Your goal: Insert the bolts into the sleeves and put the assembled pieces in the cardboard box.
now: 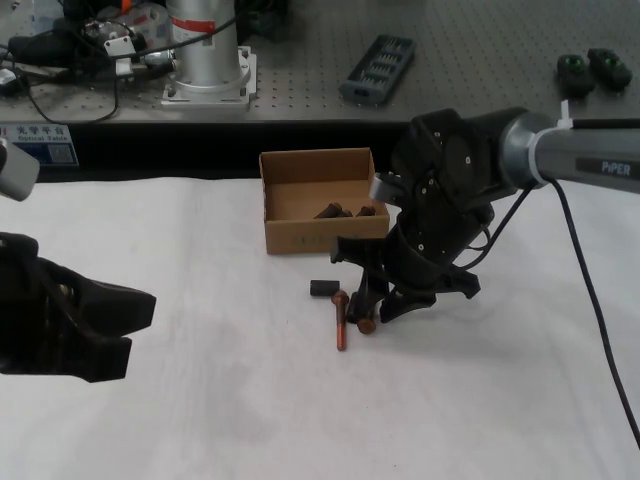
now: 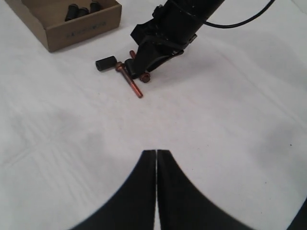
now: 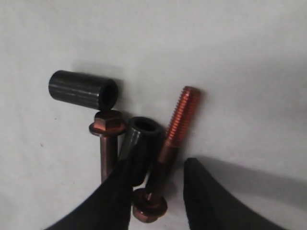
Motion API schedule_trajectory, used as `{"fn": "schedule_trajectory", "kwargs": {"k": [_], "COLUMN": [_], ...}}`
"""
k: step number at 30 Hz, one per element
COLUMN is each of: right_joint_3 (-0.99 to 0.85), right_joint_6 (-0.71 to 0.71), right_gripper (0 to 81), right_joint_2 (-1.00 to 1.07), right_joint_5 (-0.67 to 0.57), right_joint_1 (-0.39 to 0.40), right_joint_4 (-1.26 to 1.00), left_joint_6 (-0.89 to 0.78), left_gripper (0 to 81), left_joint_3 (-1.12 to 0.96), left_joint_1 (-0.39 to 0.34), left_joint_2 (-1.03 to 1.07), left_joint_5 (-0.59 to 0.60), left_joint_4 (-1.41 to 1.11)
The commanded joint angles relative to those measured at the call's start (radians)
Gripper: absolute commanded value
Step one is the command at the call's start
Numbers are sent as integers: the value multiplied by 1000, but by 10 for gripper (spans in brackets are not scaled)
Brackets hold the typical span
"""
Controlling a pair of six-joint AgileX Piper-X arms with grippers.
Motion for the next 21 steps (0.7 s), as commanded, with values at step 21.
{"fn": "schedule_trajectory", "kwargs": {"k": [21], "right_joint_3": [3], "right_joint_6": [-94], "right_gripper": [273], "right_joint_2": [31], "right_joint_5": [41], "right_joint_1": [4], "right_joint_4": [95], "left_joint_6": [-12], "left_gripper": [6], "left_joint_3": [14], "left_joint_1": [-3], "left_joint_2": [-7], "left_joint_5": [-26], "left_joint_4": [-14]}}
